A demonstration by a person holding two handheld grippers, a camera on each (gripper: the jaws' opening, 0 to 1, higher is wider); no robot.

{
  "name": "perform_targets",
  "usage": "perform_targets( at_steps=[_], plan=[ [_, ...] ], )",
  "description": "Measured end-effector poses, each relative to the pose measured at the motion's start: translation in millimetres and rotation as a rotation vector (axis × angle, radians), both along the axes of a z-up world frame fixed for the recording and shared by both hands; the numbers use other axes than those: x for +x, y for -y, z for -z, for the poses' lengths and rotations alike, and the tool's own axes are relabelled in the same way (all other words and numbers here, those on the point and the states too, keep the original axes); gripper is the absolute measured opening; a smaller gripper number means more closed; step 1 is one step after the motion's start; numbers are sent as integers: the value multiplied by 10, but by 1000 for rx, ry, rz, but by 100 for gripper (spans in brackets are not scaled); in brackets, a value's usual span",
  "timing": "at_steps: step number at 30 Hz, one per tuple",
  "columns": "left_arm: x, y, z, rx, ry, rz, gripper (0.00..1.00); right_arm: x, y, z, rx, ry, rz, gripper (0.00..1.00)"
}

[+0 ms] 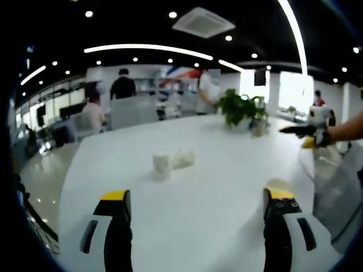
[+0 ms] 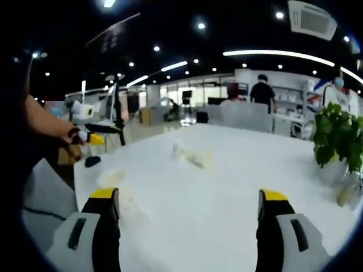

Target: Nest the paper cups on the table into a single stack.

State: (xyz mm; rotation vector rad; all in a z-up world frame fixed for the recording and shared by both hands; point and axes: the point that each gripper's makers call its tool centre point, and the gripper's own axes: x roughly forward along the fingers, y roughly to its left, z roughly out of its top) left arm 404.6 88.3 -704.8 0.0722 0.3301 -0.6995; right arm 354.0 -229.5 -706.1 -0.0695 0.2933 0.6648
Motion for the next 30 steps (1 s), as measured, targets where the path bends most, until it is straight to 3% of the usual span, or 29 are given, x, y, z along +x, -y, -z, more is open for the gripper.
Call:
perform_targets(
  at_steps=[5,13,15,20,21,24,30],
  plan=[
    [182,99,110,-28,-20,-8,97,-4,-16,50,10,-13,0,100],
    [543,210,312,1,-32,3,99,-22,-97,141,7,-30,-16,100],
    [669,247,325,-45,-51,-5,99,-7,-95,125,13,-26,-8,100],
    [965,325,338,-86,-36,-29,99,15,-98,96,16,-28,-5,100],
    [1077,345,313,-97,-4,-18,99,11,-102,93,16,-33,-7,100],
    [1239,451,367,-41,23,5,99,1,-105,80,21,-34,-12,100],
    [1560,587,452,-47,30,3,99,-14,-65,106,24,-47,-2,100]
  ],
)
